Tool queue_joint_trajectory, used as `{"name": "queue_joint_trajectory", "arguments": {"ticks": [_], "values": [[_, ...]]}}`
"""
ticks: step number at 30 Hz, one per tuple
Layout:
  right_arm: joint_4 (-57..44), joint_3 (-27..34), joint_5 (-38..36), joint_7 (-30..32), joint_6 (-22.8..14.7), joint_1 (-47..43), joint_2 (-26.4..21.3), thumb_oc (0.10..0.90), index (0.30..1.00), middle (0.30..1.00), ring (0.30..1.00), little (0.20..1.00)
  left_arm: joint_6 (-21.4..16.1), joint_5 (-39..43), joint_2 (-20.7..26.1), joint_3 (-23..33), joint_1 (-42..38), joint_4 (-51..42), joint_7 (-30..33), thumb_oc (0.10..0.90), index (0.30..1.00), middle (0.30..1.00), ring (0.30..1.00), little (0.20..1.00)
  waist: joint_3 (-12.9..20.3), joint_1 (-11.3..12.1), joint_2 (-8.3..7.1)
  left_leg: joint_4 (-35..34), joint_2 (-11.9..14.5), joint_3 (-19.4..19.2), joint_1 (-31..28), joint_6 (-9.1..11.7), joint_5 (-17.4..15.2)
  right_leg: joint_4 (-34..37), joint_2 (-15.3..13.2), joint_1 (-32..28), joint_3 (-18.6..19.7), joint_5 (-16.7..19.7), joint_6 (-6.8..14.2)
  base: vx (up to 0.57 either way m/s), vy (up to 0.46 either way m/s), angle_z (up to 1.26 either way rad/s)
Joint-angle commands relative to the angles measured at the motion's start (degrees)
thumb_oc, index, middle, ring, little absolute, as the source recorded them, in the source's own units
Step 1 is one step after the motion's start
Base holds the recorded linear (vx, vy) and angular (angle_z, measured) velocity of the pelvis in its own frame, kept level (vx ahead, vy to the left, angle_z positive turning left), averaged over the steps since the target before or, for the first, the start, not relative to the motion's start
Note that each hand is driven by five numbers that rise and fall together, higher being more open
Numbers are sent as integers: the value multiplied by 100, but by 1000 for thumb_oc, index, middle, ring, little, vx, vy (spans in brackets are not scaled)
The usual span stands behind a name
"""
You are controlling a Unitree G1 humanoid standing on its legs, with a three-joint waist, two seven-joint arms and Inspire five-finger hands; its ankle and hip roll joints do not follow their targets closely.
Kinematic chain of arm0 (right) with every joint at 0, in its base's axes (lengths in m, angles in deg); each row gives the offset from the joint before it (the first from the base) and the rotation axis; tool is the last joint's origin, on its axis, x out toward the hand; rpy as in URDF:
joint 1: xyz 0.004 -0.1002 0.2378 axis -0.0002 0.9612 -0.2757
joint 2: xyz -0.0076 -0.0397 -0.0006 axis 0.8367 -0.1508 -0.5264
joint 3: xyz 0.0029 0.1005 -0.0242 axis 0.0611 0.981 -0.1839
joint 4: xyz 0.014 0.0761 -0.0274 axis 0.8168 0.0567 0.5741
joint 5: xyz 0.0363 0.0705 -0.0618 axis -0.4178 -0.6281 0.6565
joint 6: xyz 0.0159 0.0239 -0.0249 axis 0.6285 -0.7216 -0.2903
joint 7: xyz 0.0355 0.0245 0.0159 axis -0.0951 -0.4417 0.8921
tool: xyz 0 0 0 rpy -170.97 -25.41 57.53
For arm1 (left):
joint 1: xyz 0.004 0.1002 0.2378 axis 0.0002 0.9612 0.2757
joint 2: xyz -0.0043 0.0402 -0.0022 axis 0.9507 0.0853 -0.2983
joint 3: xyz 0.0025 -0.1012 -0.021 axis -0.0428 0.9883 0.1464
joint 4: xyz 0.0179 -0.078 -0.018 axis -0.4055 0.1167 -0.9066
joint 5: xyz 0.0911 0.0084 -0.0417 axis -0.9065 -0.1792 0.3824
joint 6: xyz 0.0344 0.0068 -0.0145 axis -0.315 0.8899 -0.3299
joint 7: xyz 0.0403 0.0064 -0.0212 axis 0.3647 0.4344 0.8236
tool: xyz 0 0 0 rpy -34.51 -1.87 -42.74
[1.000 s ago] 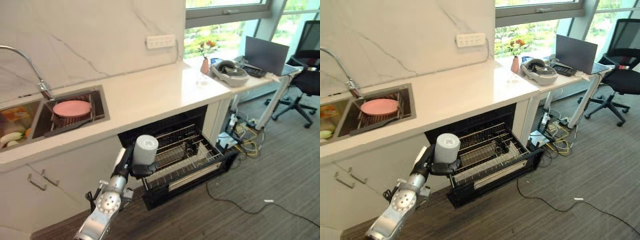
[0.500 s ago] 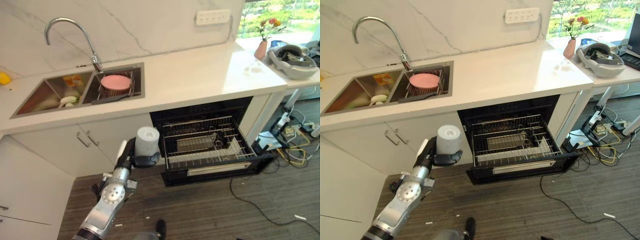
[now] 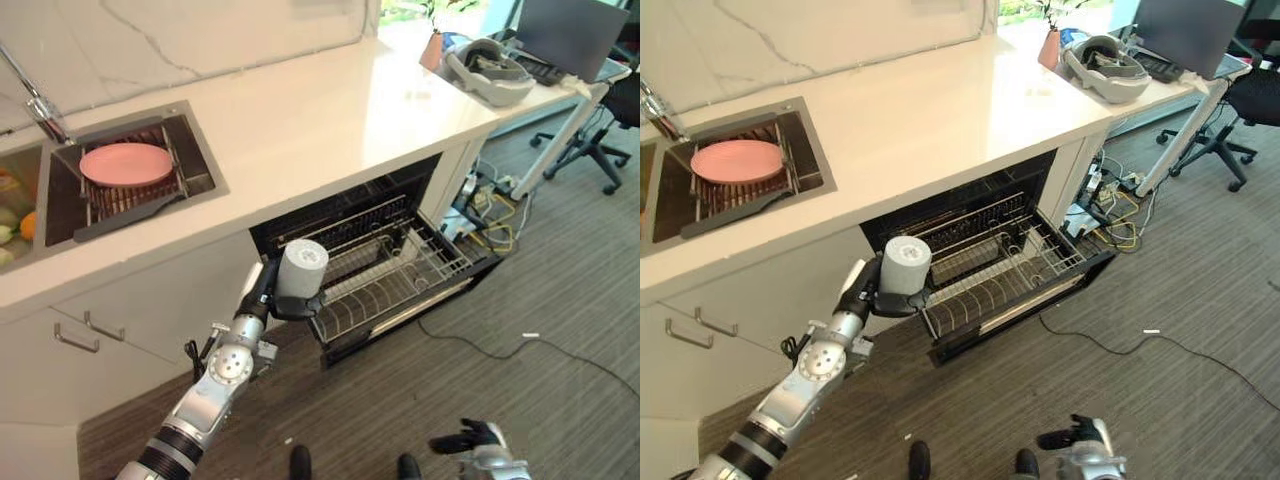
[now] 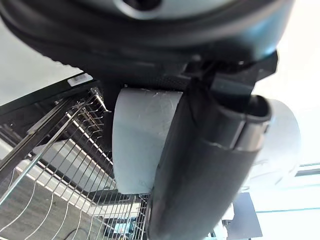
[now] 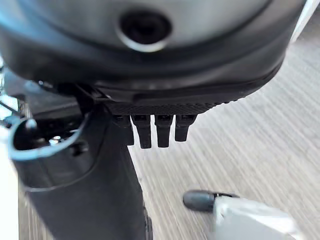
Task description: Place the dishes in the dishwasher.
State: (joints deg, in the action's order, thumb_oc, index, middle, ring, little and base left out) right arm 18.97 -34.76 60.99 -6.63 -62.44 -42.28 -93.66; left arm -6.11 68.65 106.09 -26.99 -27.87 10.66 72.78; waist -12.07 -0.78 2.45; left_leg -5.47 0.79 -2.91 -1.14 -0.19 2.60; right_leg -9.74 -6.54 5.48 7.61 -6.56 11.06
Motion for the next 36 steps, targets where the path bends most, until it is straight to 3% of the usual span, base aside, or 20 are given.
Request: {"name": "queue_joint_trajectory", "arguments": {"ticks": [1,4,5,6,7,8,10,12,13,16,17,20,27,36], "values": [[577,89,116,577,-35,199,-480,800,900,900,900,900,-525,-377,-32,310,-160,-834,390,400,300,300,300,300,521,37,-291,47,30,48,356,516,-100,968,17,-699,-94,321,-283,26,16,29],[522,138,170,725,-89,251,-489,800,900,900,900,900,-581,-504,-122,316,-133,-834,478,400,300,300,300,300,587,-6,-284,47,60,19,318,567,-78,1429,115,-832,-96,476,-272,30,-26,42],[1046,545,-167,195,402,-1924,-3442,800,900,900,900,900,-600,-403,428,285,-615,-836,317,400,300,300,300,300,707,161,-395,47,132,-8,197,610,-96,1474,174,-859,-331,396,-251,57,-57,1],[-190,752,26,163,68,-2,-2705,800,900,900,900,900,-655,-478,359,815,-316,-1015,553,400,300,300,300,300,652,-96,-405,47,148,-86,131,608,-107,1474,181,-856,-239,445,-250,59,-54,-11],[-262,806,40,172,98,104,-2690,800,900,900,900,900,-646,-478,368,775,-284,-1037,552,400,300,300,300,300,708,-63,-422,47,141,-88,136,607,-134,1474,173,-851,-239,417,-249,-5,53,-14],[-4032,2610,346,-221,-16,2203,-3089,800,900,900,900,900,-334,-1231,159,1681,115,-1391,448,400,300,300,300,300,702,-504,-460,47,256,-442,8,603,-143,1474,152,-806,-70,492,-209,11,53,-7],[-4094,2669,358,-230,20,2277,-3081,800,900,900,900,900,-325,-1235,143,1655,120,-1402,443,400,300,300,300,300,734,-472,-447,47,249,-444,-26,604,-242,1474,143,-837,-70,411,-204,62,45,-38],[-5998,3702,623,-322,-121,2839,-3008,800,900,900,900,900,-371,-1622,135,2105,175,-1589,439,400,300,300,300,300,760,-615,-413,47,257,-536,-86,587,-272,1474,137,-810,66,465,-209,75,51,-91],[-6887,3961,360,-387,-616,2612,-2733,800,900,900,900,900,-484,-1799,128,2249,69,-1759,479,400,300,300,300,300,809,-742,-342,47,257,-550,-119,561,-340,1474,134,-792,152,440,-228,51,48,-52],[-7228,3772,-19,-464,-913,2187,-2456,800,900,900,900,900,-516,-1916,151,2241,-197,-1811,587,400,300,300,300,300,853,-813,-262,47,290,-613,-142,566,-370,1474,131,-794,190,413,-248,29,20,-19],[-7548,3458,-138,-419,-1082,1705,-2233,800,900,900,900,900,-507,-1903,82,2008,-588,-1761,709,400,300,300,300,300,928,-858,-169,47,319,-680,-164,579,-367,1474,134,-808,200,387,-262,25,6,-36],[-7781,2784,-552,-306,-1312,933,-1748,800,900,900,900,900,-572,-1808,-38,1504,-1302,-1546,906,400,300,300,300,300,941,-855,-119,47,343,-671,-174,593,-337,1474,159,-822,191,382,-312,0,-21,-15],[-8079,1704,-1218,-331,-1566,258,-922,800,900,900,900,900,-611,-1891,-286,727,-2059,-1048,1218,400,300,300,300,300,943,-844,-37,47,373,-682,-202,608,-247,1474,154,-872,125,404,-351,-19,-14,11],[-8414,1318,-1415,-264,-1776,-54,-727,800,900,900,900,900,-593,-2042,-417,372,-2308,-680,1411,400,300,300,300,300,939,-876,43,47,388,-726,-308,614,-259,1474,110,-952,94,388,-350,-4,-3,1]]}}
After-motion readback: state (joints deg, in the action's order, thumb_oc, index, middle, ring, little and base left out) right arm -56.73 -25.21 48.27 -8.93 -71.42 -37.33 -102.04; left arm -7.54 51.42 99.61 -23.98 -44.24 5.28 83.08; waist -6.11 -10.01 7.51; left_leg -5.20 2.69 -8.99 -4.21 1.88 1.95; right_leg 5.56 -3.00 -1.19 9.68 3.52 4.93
